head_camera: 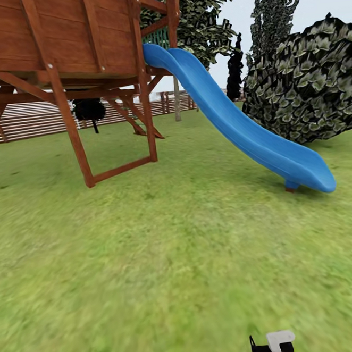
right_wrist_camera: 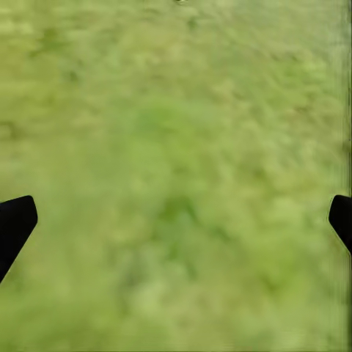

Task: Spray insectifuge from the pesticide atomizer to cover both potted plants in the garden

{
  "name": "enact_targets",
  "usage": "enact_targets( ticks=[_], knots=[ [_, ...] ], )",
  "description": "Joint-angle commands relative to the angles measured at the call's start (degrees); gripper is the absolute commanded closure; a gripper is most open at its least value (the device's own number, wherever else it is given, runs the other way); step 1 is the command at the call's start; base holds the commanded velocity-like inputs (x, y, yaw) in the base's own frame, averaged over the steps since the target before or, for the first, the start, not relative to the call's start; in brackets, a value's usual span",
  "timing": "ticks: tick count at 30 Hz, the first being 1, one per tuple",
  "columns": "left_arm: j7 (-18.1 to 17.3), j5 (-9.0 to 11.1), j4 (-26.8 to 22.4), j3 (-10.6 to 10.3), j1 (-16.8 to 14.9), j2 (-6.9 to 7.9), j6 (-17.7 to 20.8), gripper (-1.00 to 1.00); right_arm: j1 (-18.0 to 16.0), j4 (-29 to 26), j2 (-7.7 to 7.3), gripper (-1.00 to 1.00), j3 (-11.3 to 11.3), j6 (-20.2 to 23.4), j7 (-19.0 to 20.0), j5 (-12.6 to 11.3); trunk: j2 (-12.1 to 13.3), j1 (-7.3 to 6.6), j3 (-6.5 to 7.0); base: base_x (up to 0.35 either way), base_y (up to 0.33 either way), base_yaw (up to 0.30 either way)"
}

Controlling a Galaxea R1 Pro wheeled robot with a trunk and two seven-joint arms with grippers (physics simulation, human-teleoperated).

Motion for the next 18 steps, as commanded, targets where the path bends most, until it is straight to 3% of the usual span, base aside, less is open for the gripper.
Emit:
enact_targets(
  ticks=[1, 18],
  knots=[
    [0.1, -0.6, 0.0, 0.4, 0.0, 0.00, -0.2, 1.00, 0.0, 0.1, 0.01, -1.00, 0.0, -0.1, -0.5, 0.6, 0.0, 0.02, -0.05, 0.339, 0.000, -0.263],
    [0.1, -0.6, 0.0, 0.4, 0.0, 0.00, -0.2, 1.00, 0.0, 0.1, 0.01, -1.00, 0.0, -0.1, -0.4, 0.6, 0.0, 0.02, -0.05, 0.339, 0.000, -0.263]
  ],
)
